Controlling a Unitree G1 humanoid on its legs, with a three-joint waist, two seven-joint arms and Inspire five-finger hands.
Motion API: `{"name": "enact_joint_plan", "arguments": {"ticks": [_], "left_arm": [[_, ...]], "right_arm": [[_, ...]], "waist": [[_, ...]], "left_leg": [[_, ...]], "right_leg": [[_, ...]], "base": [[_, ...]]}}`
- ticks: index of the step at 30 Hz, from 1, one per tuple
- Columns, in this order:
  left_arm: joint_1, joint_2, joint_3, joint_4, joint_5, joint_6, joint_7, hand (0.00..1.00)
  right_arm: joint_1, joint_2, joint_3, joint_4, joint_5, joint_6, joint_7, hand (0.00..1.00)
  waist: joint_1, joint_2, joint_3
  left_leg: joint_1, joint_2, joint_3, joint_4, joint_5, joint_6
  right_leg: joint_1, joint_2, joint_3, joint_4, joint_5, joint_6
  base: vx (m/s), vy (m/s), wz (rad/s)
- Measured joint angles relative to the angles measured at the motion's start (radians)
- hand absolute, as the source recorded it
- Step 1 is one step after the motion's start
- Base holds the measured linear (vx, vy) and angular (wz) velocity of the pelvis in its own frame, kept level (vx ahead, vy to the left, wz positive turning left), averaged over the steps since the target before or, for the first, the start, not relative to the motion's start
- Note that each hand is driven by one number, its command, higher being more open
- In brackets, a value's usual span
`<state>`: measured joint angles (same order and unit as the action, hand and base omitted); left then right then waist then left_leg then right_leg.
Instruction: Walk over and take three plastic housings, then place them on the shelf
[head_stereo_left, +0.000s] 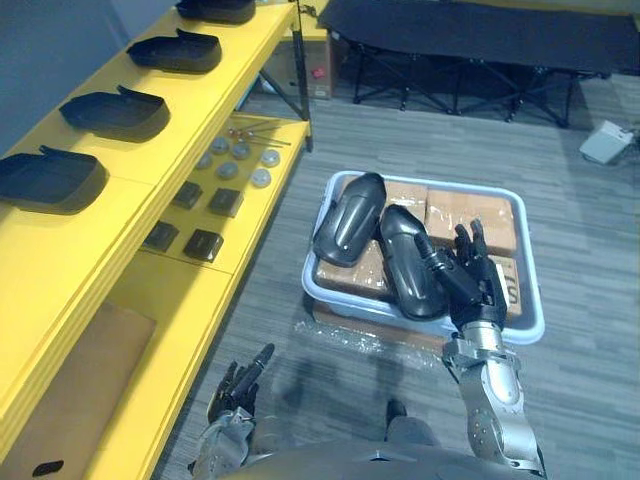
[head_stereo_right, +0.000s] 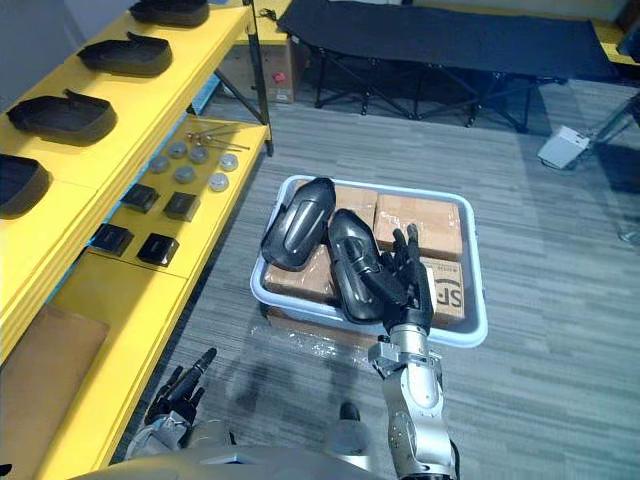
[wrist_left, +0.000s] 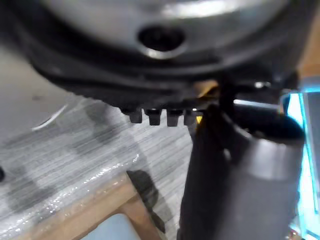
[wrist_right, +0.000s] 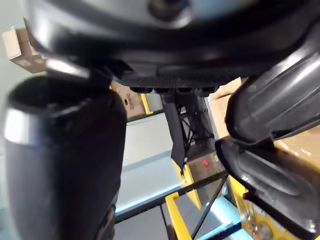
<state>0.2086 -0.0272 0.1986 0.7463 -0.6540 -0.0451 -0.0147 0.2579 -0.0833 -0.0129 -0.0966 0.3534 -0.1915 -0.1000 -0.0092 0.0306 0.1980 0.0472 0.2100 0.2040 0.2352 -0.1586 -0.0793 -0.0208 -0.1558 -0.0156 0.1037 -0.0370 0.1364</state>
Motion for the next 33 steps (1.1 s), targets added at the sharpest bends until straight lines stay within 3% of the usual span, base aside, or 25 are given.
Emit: {"name": "enact_joint_plan", "arguments": {"ticks": [1,2,3,6,9,12,16,21,26,33], "left_arm": [[-0.002,0.006,-0.002,-0.001,0.007,0.007,-0.001,1.00],[-0.005,0.018,-0.007,-0.005,0.053,0.009,-0.009,1.00],[-0.005,0.040,-0.009,-0.004,0.110,0.007,-0.015,1.00],[0.006,0.064,-0.028,-0.004,0.198,-0.005,-0.017,1.00],[0.006,0.085,-0.079,-0.042,0.194,-0.021,-0.023,1.00],[-0.001,0.085,-0.120,-0.114,0.193,-0.044,-0.020,1.00],[-0.007,0.099,-0.197,-0.215,0.196,-0.043,-0.024,1.00],[-0.014,0.116,-0.225,-0.254,0.198,-0.039,-0.024,1.00],[-0.036,0.124,-0.225,-0.273,0.197,-0.039,-0.020,1.00],[-0.062,0.124,-0.226,-0.263,0.191,-0.040,-0.023,1.00]], "right_arm": [[-0.003,0.001,-0.015,0.000,-0.029,0.010,-0.006,1.00],[-0.009,0.007,-0.017,0.000,-0.038,0.017,-0.025,1.00],[-0.014,0.013,-0.016,0.000,-0.038,0.035,-0.041,1.00],[-0.032,0.013,-0.038,0.000,-0.035,0.041,-0.081,1.00],[-0.071,0.013,-0.125,0.008,-0.050,0.047,-0.160,1.00],[-0.153,-0.018,-0.208,0.095,-0.120,0.056,-0.258,1.00],[-0.283,-0.073,-0.243,0.201,-0.154,0.121,-0.396,1.00],[-0.388,-0.088,-0.280,0.219,-0.165,0.183,-0.543,1.00],[-0.516,-0.208,-0.292,0.302,-0.164,0.261,-0.527,1.00],[-0.677,-0.355,-0.285,0.543,-0.165,0.370,-0.413,1.00]], "waist": [[0.000,0.000,0.000],[0.001,-0.021,0.013],[0.007,-0.048,0.029],[0.006,-0.072,0.039],[0.004,-0.075,0.052],[0.001,-0.073,0.097],[0.007,-0.067,0.157],[0.034,-0.070,0.187],[0.050,-0.069,0.236],[0.062,-0.046,0.262]], "left_leg": [[0.012,-0.013,-0.005,-0.043,-0.010,-0.015],[0.012,-0.030,-0.009,-0.065,-0.018,-0.046],[0.011,-0.051,0.001,-0.061,-0.019,-0.046],[-0.018,-0.080,0.019,-0.031,-0.032,-0.027],[-0.085,-0.090,0.021,0.046,-0.060,-0.014],[-0.135,-0.083,-0.004,0.108,-0.081,-0.015],[-0.214,-0.063,-0.053,0.176,-0.098,-0.025],[-0.244,-0.061,-0.078,0.192,-0.098,-0.025],[-0.255,-0.063,-0.103,0.196,-0.096,-0.024],[-0.281,-0.067,-0.143,0.197,-0.089,-0.023]], "right_leg": [[-0.012,-0.004,0.003,-0.001,0.007,0.011],[-0.027,-0.020,0.012,-0.003,0.019,0.029],[-0.030,-0.038,0.018,-0.012,0.041,0.032],[-0.032,-0.067,-0.017,-0.077,0.118,0.028],[-0.049,-0.082,-0.037,-0.116,0.159,0.021],[-0.054,-0.080,-0.053,-0.126,0.160,0.020],[-0.088,-0.056,-0.066,-0.125,0.164,0.015],[-0.099,-0.050,-0.084,-0.125,0.174,0.022],[-0.096,-0.050,-0.100,-0.124,0.176,0.021],[-0.096,-0.050,-0.143,-0.123,0.176,0.021]], "base": [[-0.09,0.214,-0.10],[-0.12,0.269,-0.17],[-0.11,0.217,-0.19],[-0.10,0.154,-0.23],[-0.10,0.083,-0.09],[-0.11,0.003,0.11],[-0.11,-0.039,0.09],[-0.02,-0.023,0.09],[0.01,-0.002,0.10],[0.00,-0.013,0.15]]}}
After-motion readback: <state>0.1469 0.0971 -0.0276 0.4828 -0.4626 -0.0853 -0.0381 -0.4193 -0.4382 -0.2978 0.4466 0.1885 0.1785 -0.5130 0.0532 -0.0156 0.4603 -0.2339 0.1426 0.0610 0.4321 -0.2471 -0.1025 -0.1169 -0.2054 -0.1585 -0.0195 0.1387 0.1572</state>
